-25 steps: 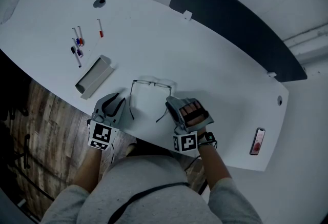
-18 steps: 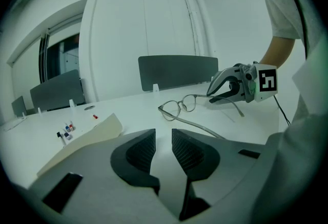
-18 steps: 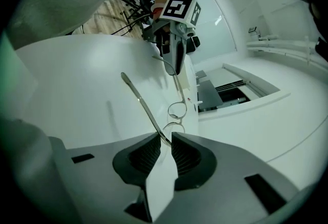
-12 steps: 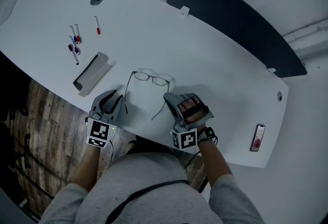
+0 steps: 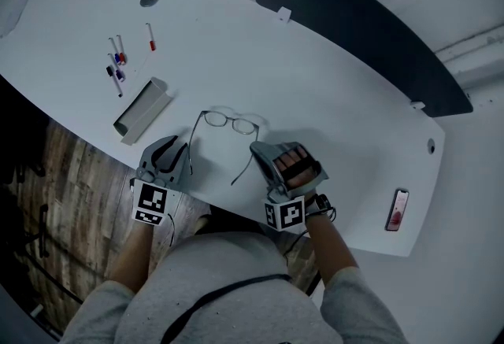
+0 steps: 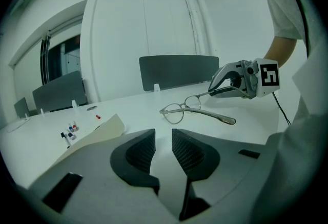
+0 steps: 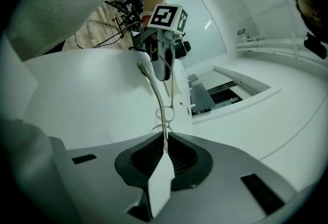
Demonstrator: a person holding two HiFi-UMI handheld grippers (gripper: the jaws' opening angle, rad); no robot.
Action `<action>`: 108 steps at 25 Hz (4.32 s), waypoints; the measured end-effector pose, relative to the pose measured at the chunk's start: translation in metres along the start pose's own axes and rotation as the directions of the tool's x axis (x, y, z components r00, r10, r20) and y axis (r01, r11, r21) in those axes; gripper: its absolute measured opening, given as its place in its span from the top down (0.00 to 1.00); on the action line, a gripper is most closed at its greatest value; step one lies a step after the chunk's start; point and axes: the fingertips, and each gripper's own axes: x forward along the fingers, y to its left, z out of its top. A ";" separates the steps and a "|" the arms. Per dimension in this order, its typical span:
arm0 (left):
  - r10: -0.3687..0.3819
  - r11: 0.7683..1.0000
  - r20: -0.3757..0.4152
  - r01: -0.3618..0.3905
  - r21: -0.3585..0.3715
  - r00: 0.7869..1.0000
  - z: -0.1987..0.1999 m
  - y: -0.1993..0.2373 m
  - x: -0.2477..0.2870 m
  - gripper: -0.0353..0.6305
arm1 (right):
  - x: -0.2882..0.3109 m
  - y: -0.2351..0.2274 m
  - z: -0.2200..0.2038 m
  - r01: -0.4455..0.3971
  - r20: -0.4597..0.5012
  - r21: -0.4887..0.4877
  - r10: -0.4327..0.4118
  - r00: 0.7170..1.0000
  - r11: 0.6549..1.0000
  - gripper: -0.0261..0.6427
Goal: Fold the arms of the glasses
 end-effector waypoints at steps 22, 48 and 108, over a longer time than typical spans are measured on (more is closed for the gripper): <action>-0.004 0.999 0.045 0.003 0.033 0.999 0.016 0.005 -0.011 0.76 | -0.019 0.004 0.047 -0.098 0.191 0.169 0.065 0.979 0.981 0.91; -0.136 0.990 0.048 0.137 -0.020 0.990 0.021 -0.011 -0.026 0.91 | 0.001 -0.004 0.036 -0.337 0.283 0.804 0.183 0.941 0.490 0.91; -0.114 0.993 0.049 0.114 -0.003 0.992 0.021 -0.011 -0.022 0.91 | 0.046 0.038 0.064 -0.374 -0.025 0.232 0.390 0.920 0.898 0.90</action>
